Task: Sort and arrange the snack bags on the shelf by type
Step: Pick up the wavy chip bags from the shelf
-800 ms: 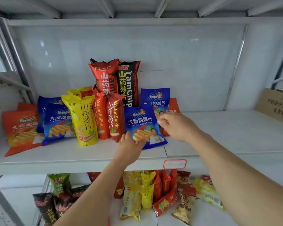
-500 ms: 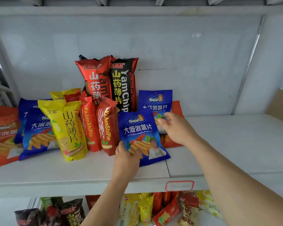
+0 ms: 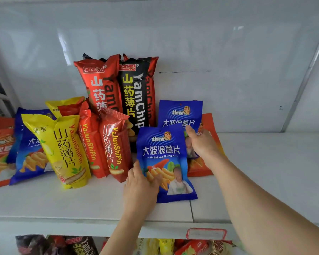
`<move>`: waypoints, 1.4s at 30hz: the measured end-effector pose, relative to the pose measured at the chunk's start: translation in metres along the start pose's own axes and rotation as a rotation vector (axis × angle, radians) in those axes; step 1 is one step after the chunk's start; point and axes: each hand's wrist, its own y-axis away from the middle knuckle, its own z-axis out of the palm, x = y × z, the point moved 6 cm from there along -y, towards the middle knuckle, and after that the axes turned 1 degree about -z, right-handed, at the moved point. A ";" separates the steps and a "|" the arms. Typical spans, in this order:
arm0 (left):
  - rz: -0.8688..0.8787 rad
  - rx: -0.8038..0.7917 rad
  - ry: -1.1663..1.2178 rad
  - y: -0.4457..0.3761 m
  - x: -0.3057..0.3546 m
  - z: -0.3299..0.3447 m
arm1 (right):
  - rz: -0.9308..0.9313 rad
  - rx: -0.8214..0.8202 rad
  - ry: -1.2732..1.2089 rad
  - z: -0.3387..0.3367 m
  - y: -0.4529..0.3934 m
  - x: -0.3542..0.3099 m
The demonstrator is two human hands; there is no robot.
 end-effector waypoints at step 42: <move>0.030 -0.113 -0.034 -0.067 0.066 0.064 | 0.097 0.059 -0.229 -0.127 -0.026 0.090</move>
